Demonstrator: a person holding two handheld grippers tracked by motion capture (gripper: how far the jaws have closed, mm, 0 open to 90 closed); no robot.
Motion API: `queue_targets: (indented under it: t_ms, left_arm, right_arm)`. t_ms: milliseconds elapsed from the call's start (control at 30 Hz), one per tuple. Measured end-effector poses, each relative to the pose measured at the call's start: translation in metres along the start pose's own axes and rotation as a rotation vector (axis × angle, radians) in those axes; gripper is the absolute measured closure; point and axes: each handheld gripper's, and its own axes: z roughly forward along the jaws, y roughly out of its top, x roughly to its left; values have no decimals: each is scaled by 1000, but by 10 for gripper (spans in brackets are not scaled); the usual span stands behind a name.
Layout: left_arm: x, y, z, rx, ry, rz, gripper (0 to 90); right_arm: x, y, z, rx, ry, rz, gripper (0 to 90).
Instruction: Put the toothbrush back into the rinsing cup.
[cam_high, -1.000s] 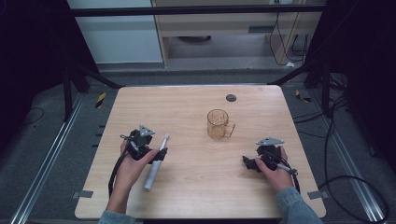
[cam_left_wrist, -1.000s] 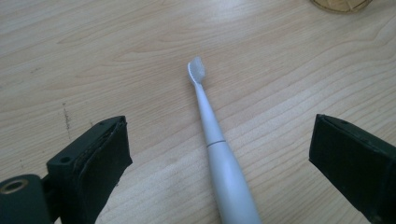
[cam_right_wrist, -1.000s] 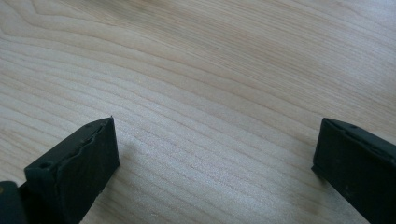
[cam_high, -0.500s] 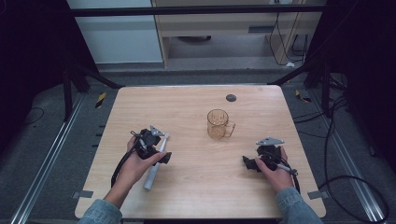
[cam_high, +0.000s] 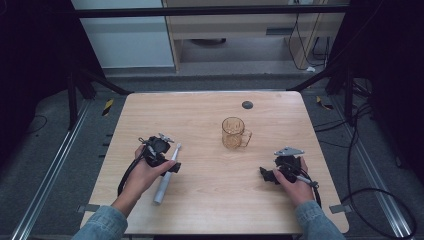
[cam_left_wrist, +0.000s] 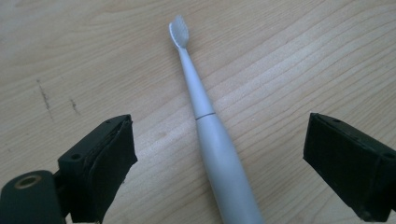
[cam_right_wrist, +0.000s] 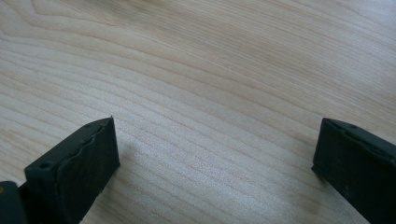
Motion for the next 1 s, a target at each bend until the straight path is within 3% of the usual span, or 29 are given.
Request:
queue_targets:
  t_ms: [333,1000]
  left_arm:
    - [4,7,5,27,-11,-27,117]
    - [10,-5,24,102,-37,-50,342]
  right_arm:
    - [0,0,0,0,1,2,3]
    - [0,0,0,0,0,2,3]
